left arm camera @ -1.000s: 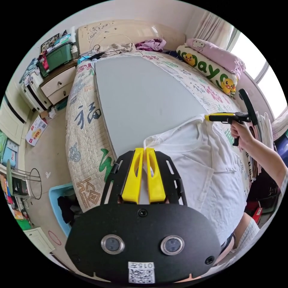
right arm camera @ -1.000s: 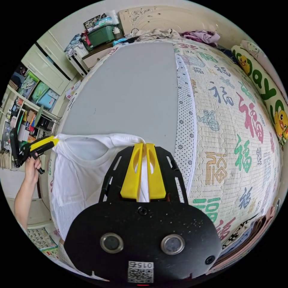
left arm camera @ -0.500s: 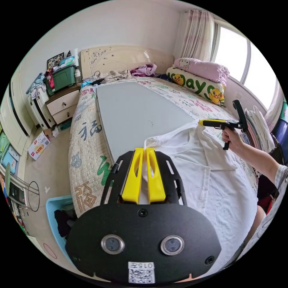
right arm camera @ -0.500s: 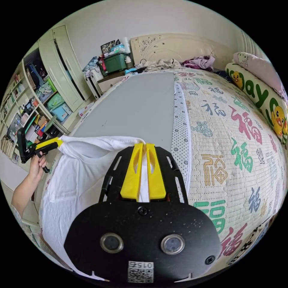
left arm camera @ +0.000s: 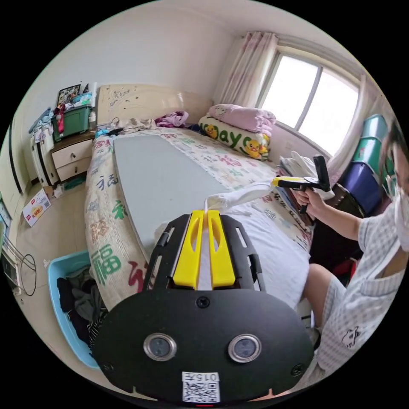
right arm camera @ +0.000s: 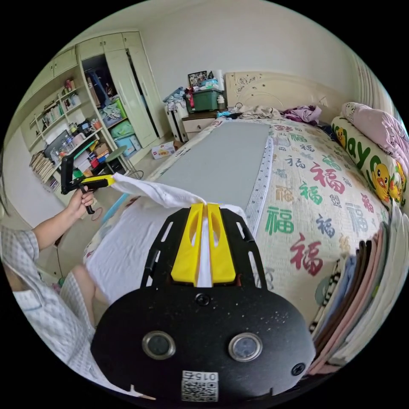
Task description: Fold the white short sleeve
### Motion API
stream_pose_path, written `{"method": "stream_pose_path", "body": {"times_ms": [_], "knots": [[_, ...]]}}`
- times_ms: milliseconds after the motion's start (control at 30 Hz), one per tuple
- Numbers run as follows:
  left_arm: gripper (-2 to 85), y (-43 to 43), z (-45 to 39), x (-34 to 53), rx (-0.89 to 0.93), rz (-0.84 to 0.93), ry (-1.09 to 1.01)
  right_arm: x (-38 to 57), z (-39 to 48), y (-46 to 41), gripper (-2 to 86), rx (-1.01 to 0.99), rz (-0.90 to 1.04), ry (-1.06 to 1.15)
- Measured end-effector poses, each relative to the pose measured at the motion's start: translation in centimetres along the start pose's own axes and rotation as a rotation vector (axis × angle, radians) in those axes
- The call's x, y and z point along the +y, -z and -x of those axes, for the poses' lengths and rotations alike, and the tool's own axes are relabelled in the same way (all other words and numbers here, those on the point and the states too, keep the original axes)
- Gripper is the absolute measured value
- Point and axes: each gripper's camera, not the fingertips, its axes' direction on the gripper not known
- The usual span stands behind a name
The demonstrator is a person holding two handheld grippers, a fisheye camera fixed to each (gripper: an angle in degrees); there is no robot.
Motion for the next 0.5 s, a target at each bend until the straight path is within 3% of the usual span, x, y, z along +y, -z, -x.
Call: {"method": "stream_pose_path", "body": {"times_ms": [133, 267, 500], "knots": [[-0.1, 2.4, -6.1, 7.7, 0.052, 0.114, -0.044, 9.1, 4.9, 8.8, 0.7, -0.038, 0.065, 0.004], [0.3, 2.0, -10.3, 17.5, 0.079, 0.203, 0.068, 17.4, 8.4, 12.1, 1.2, -0.04, 0.206, -0.072], [3.3, 0.2, -11.6, 25.4, 0.012, 0.32, 0.232, 20.9, 10.2, 14.1, 4.5, 0.014, 0.409, -0.177]]}}
